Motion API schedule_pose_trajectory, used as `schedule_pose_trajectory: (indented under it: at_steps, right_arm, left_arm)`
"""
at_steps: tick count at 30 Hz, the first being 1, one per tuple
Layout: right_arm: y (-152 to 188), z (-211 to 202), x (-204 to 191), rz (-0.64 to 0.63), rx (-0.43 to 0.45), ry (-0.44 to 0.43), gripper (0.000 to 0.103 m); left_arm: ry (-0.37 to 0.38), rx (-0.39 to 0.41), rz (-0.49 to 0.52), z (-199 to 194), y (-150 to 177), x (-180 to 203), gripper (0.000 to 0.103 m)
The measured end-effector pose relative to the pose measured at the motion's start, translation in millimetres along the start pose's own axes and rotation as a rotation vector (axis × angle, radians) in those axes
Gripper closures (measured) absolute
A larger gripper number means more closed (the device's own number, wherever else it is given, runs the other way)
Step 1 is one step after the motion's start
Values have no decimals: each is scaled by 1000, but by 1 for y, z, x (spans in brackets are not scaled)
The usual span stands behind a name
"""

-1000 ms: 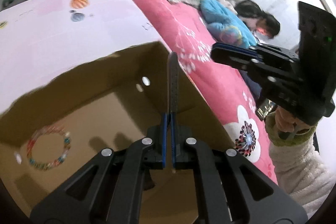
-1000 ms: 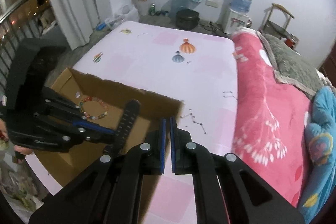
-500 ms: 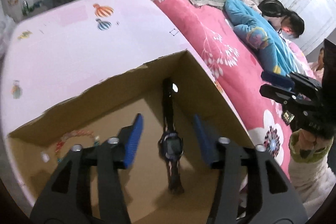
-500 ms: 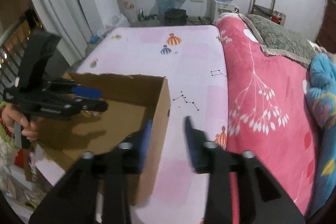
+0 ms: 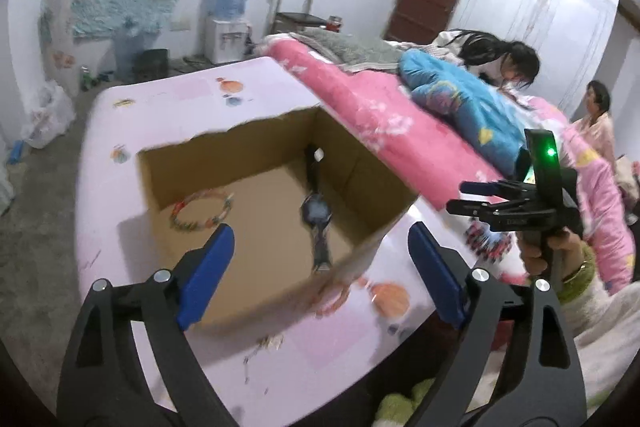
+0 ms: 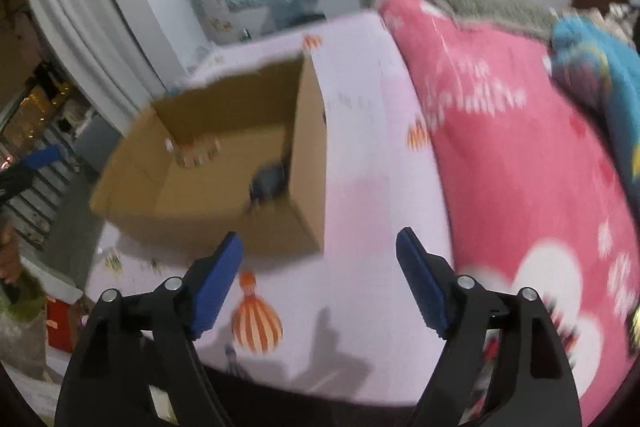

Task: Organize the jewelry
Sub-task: 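Open the left gripper to drop the pink smartwatch into the box, then withdraw both grippers from the box back over the table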

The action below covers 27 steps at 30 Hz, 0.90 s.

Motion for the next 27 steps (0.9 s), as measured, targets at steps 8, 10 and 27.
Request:
schedule_pose_trajectory:
  at_steps: [8,10,27]
  right_arm:
    - [57,60,-27,-9,-182,115,25]
    - [59,69,-35,-39,-189,150,23]
    - [63,98,-42,-126,-193,262,7]
  left_arm:
    - [-234,-140,-167,42,109,-39,16]
    - [-266,-167,-183,54,130,-44,16]
    - [-352,-192,-178,99,156,-62,12]
Point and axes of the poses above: each gripper's, at about its wrist camera, not at the fingertips, and z roughly the way its jaws point, x to its right, y to its underside, the point moved 2 cm from there along z, roughly the way its jaws point, and after that the axes turned 9 degrees about -z, right-handed, at the moved point
